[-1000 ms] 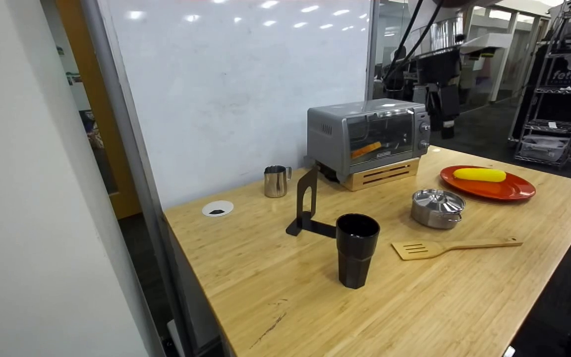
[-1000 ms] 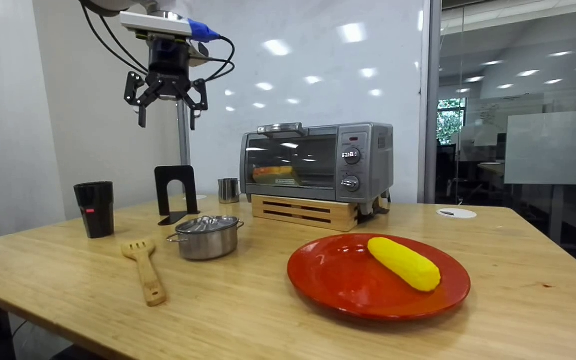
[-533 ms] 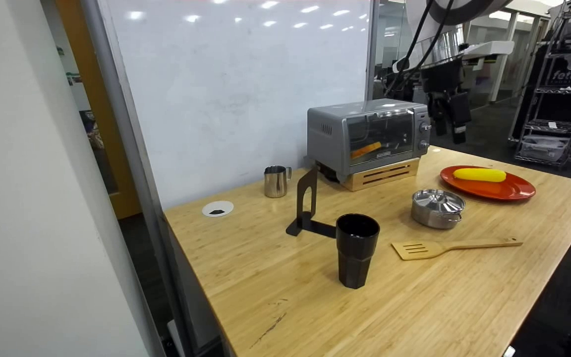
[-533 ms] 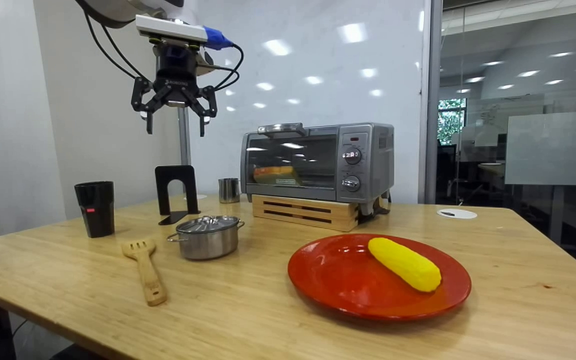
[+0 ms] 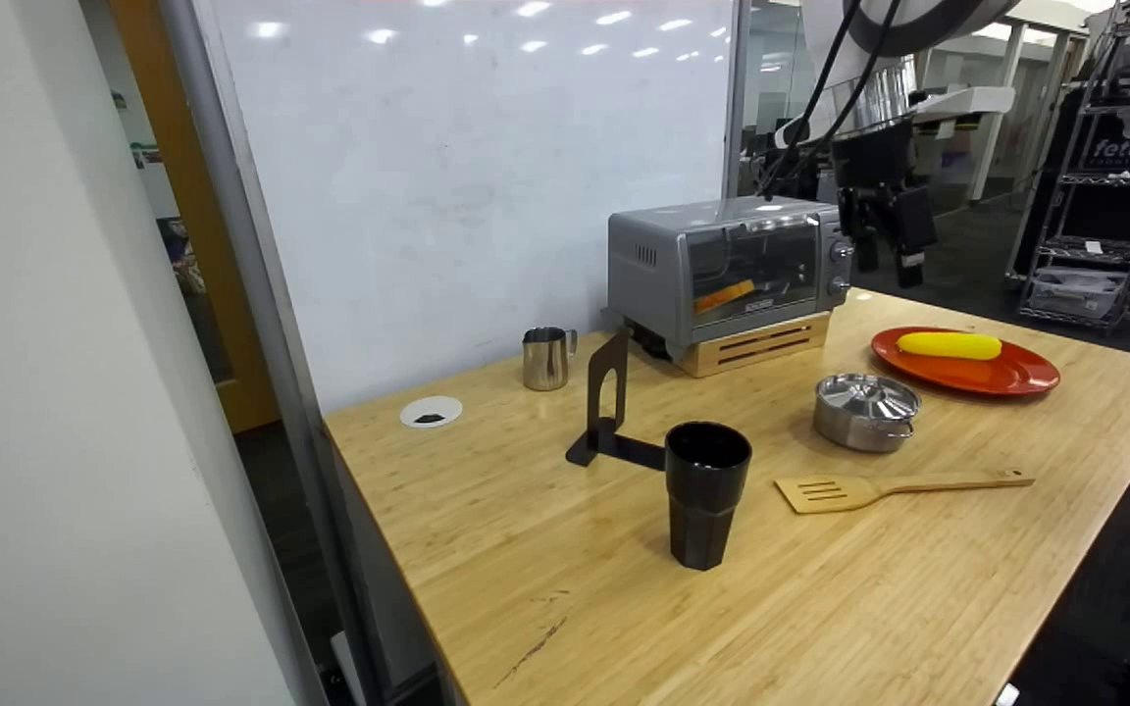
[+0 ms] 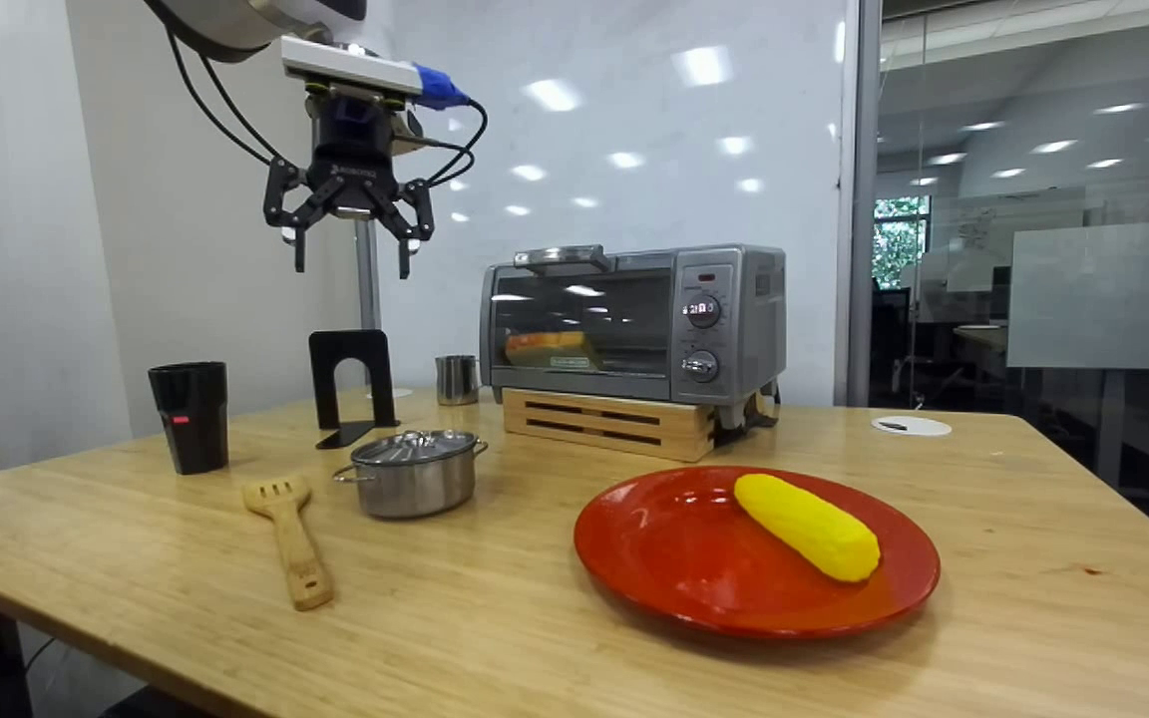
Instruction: Take the white box out of the silver pot then close the pot
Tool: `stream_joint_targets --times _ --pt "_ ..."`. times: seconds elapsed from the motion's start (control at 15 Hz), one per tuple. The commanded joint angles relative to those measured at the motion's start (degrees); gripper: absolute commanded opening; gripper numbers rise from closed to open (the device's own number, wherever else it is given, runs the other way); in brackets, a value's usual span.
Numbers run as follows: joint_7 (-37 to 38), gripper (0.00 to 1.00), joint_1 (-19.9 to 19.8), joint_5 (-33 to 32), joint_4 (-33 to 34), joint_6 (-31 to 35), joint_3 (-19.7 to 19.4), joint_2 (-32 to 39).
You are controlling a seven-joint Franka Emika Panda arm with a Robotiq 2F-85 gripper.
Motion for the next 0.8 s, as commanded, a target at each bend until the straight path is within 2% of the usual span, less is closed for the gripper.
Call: stream_joint_targets --times 0.0,0.4,0.53,0.73 --pt "-6.7 1.0 -1.7 -1.4 -1.7 4.7 0.2 2.3" --pt "-9.5 1.0 -3.7 -1.2 -7.1 19.4 -0.1 3.9" --pt "-10.6 1.0 -4.2 -1.4 -8.8 22.1 -0.1 4.1" --pt "-15.4 1.0 -4.8 -1.8 -10.7 21.0 0.0 3.2"
